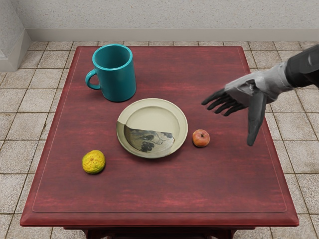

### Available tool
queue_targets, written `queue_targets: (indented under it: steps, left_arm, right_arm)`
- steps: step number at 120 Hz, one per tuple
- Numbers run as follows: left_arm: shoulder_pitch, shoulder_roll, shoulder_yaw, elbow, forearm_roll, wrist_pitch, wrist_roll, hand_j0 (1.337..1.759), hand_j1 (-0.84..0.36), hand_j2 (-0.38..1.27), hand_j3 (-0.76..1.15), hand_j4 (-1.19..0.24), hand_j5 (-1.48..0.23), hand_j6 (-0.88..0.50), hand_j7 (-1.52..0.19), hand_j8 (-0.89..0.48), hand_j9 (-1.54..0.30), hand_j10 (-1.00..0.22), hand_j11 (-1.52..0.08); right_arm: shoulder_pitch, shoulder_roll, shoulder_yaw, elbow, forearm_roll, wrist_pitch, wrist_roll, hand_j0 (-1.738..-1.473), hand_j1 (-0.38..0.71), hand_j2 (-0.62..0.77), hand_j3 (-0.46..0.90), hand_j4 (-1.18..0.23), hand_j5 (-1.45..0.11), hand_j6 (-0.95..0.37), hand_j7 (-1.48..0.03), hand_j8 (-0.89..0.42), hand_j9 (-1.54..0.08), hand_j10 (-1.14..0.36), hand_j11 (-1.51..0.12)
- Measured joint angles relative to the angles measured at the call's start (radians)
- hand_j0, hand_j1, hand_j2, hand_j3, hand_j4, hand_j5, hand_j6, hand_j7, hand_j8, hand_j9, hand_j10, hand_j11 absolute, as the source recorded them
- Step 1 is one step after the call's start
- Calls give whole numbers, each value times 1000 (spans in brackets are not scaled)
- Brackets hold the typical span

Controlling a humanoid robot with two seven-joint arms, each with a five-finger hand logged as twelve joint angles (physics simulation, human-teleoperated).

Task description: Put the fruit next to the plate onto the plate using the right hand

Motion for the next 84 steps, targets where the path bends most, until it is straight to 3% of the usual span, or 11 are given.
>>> queue_targets:
  steps: [51,56,68,76,84]
  left_arm:
    - [0,0,0,0,0,0,0,1658,55,49,0,-245,-318,-245,-318,-245,-318,-245,-318]
    - [0,0,0,0,0,0,0,1658,55,49,0,-245,-318,-245,-318,-245,-318,-245,-318]
    - [0,0,0,0,0,0,0,1658,55,49,0,-245,-318,-245,-318,-245,-318,-245,-318]
    - [0,0,0,0,0,0,0,1658,55,49,0,-245,-318,-245,-318,-245,-318,-245,-318]
    - [0,0,0,0,0,0,0,1658,55,49,0,-245,-318,-245,-318,-245,-318,-245,-318]
  right_arm:
    - [20,-6,35,-16,-9,30,0,-1658,-307,-7,0,-37,-46,-38,-46,-37,-46,-37,-46]
    - [90,9,-62,-35,-4,28,0,-1658,-308,-7,0,-37,-45,-38,-45,-37,-45,-36,-45]
    - [353,105,-445,-54,82,-8,2,-1658,-308,-7,0,-36,-45,-37,-44,-36,-44,-36,-44]
    - [500,188,-650,-23,136,-86,45,-1658,-308,-7,0,-36,-44,-36,-44,-36,-44,-35,-44]
    - [596,236,-755,23,164,-182,95,-1658,-308,-7,0,-36,-45,-36,-44,-36,-45,-35,-44]
